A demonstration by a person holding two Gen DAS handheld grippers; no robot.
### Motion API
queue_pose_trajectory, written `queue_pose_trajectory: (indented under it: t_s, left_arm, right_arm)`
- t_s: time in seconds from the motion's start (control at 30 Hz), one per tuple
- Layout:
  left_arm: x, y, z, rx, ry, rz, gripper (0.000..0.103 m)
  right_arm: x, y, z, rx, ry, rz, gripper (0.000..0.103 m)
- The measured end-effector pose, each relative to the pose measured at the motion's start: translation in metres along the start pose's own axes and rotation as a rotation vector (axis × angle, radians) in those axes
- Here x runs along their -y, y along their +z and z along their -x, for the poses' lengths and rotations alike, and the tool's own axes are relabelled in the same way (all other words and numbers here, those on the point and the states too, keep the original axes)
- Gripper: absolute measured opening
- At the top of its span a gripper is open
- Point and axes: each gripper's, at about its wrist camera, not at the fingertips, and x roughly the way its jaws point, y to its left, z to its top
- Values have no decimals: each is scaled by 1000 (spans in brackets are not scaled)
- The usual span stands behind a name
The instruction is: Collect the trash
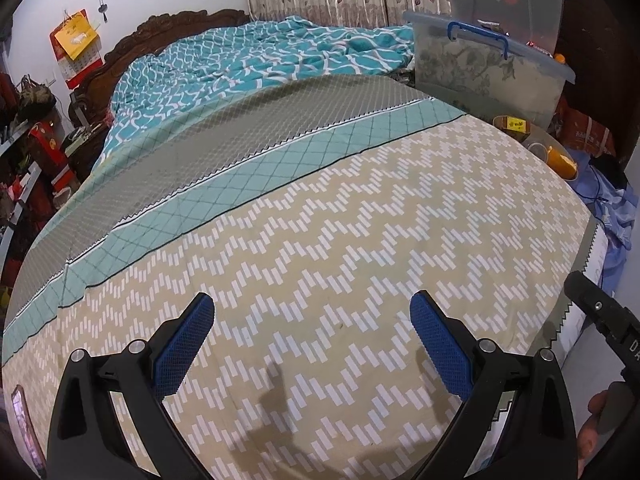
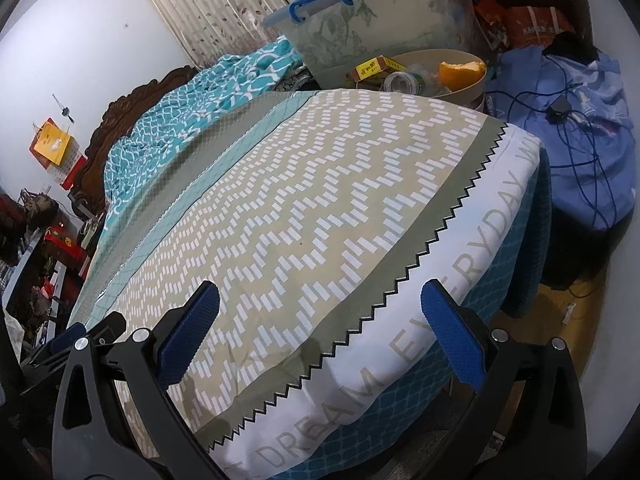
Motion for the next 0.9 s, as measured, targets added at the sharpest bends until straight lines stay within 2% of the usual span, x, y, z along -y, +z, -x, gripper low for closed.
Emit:
queue_pose_trajectory:
  t_s: [0.33, 0.9]
  left_arm:
    - [3, 2, 1, 3, 21, -8, 95]
    - [0, 0, 2, -2, 14, -4, 94]
  right_arm:
    - [1, 1, -1, -6, 3, -5, 100]
    - [-5, -4, 0, -11, 5, 4, 100]
